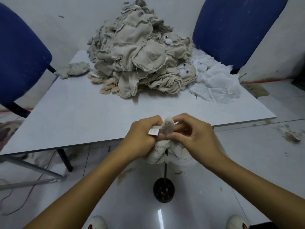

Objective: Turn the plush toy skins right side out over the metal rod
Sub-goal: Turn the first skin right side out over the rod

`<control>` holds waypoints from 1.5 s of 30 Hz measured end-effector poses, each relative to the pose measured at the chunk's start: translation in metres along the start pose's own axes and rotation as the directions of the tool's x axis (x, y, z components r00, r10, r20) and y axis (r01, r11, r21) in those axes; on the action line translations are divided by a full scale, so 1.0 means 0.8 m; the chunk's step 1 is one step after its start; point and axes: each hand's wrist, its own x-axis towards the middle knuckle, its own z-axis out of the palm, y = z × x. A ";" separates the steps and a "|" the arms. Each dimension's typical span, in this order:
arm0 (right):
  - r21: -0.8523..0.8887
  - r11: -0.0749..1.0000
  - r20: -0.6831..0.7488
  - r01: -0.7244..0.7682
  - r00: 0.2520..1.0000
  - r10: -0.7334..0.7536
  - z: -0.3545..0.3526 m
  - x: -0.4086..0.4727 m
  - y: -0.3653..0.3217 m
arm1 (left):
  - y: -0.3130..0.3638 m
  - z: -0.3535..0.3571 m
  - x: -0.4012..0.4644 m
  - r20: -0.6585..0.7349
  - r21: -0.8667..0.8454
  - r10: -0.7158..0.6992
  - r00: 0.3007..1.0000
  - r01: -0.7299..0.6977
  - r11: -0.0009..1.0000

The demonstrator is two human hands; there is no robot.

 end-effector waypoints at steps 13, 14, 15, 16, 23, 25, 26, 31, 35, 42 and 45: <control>-0.509 0.828 0.506 0.235 0.860 0.066 -0.027 0.017 0.032 | -0.008 -0.023 0.009 0.191 -0.011 0.081 0.978 -0.081 0.997; -0.503 0.833 0.499 0.229 0.864 0.064 -0.030 0.021 0.032 | -0.005 -0.029 0.011 0.122 -0.052 0.121 0.985 -0.115 0.992; -0.460 0.869 0.462 0.182 0.885 0.059 -0.035 0.026 0.029 | -0.001 -0.037 0.014 0.038 -0.103 0.158 0.987 -0.153 0.983; -0.372 0.922 0.402 0.109 0.914 0.054 -0.041 0.033 0.025 | 0.004 -0.044 0.018 -0.045 -0.146 0.193 0.980 -0.197 0.969; 0.365 0.928 -0.040 -0.080 0.994 0.101 -0.048 0.087 -0.005 | 0.007 -0.065 0.056 -0.426 -0.354 -0.041 0.904 -0.125 0.927; 0.344 0.924 -0.070 -0.168 0.977 0.204 -0.038 0.102 0.009 | -0.008 -0.058 0.066 -0.381 -0.293 -0.218 0.898 0.107 0.950; 0.267 0.943 -0.069 -0.201 0.972 0.226 -0.033 0.107 0.020 | -0.013 -0.051 0.066 -0.359 -0.181 -0.268 0.894 0.215 0.960; -0.342 0.925 0.026 -0.163 0.983 0.183 -0.014 0.115 0.062 | -0.016 -0.022 0.069 -0.216 0.481 0.285 0.934 -0.152 0.863; -0.433 0.895 0.025 -0.108 0.991 0.132 -0.007 0.114 0.068 | -0.018 -0.003 0.080 0.022 0.430 0.155 0.988 -0.149 0.890; -0.643 0.746 -0.112 -0.176 0.984 0.136 -0.016 0.108 0.071 | -0.014 0.018 0.090 -0.132 0.301 0.104 0.986 -0.060 0.952; -0.774 0.594 -0.083 -0.219 0.965 0.248 -0.029 0.109 0.080 | -0.011 0.028 0.092 -0.188 0.267 0.112 0.976 -0.059 0.962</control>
